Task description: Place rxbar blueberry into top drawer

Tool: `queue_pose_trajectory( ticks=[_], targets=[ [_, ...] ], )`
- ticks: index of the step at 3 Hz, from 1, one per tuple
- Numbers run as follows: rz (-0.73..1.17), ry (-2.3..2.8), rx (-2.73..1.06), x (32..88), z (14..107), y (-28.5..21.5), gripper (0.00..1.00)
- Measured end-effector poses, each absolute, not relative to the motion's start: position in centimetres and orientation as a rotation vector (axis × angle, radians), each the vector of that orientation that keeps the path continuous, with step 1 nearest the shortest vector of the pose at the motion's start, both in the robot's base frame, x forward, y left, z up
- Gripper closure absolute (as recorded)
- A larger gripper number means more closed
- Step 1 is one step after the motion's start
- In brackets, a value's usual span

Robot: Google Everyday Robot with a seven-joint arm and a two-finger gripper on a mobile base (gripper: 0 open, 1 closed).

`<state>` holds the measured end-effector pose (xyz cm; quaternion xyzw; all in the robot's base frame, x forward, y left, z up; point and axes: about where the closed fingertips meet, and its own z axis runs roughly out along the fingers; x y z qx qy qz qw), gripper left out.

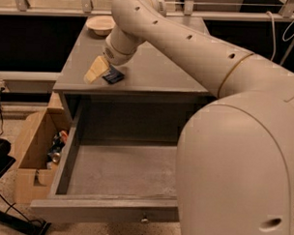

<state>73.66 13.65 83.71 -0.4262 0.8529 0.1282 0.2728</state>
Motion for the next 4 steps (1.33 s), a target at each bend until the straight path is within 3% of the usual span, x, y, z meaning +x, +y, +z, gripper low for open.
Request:
queue_pose_trajectory(
  ticks=[1,3,4],
  targets=[
    [0.343,2.316,-1.114,75.2,82.0,13.5,0.16],
    [0.352,2.333,-1.095,76.1,82.0,13.5,0.63],
    [0.352,2.333,-1.095,76.1,83.1,13.5,0.94]
  ],
)
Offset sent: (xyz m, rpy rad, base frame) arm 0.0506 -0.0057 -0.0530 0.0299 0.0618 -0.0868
